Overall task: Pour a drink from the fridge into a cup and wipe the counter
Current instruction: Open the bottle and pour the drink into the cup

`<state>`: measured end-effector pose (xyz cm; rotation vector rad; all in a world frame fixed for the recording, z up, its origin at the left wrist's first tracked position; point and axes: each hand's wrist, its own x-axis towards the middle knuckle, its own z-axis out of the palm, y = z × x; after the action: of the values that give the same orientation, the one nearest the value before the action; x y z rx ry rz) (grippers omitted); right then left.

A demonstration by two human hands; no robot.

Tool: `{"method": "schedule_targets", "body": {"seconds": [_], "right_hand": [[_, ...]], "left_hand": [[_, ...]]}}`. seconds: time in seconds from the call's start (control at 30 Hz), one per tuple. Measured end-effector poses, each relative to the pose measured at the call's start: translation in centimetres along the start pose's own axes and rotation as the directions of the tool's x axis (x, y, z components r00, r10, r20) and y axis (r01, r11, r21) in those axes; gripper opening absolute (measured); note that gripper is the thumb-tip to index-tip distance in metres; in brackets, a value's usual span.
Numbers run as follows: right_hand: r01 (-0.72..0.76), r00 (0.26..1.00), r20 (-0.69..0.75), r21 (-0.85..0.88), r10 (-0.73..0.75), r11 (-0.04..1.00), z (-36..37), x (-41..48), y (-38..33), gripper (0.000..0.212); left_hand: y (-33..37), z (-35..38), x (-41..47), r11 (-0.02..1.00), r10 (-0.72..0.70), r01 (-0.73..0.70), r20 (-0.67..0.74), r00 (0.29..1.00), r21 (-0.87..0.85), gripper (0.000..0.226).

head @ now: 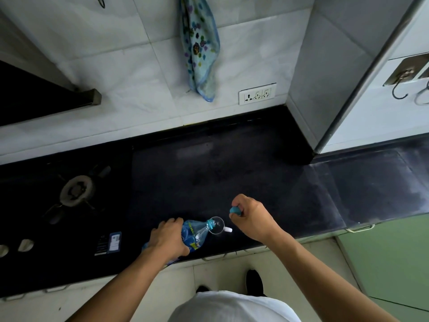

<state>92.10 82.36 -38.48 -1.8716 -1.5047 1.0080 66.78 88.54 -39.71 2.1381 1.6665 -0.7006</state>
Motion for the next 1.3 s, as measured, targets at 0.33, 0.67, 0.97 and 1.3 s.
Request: {"method": "schedule_targets", "body": {"seconds": [0.33,0.67,0.97,1.3], "right_hand": [[0.01,1.0,0.006,-0.004,-0.01,1.0,0.3,-0.3,0.2,0.016],[0.024,1.0,0.015,-0.019,-0.024,1.0,0.8,-0.4,0.5,0.016],[0.035,0.999,0.029,-0.038,-0.034,0.999,0.9,-0.5,0.4,0.016],[0.01,0.999,0.045,-0.039,-0.008,0.999,0.8,-0.9,0.5,0.014]], "left_hand": [[0.2,-0.1,-0.7,1.0,-0.017,0.017,0.007,1.0,0.016,0.081],[0.1,0.0,-1.3,0.999,-0.035,0.034,0.013,0.999,0.01,0.08],[0.3,0.2,-1.5,0.999,-0.037,0.037,0.009,0.999,-0.009,0.081],[0.3,0.6,-1.5,0.996,-0.06,0.06,0.007,0.998,-0.065,0.084]]}}
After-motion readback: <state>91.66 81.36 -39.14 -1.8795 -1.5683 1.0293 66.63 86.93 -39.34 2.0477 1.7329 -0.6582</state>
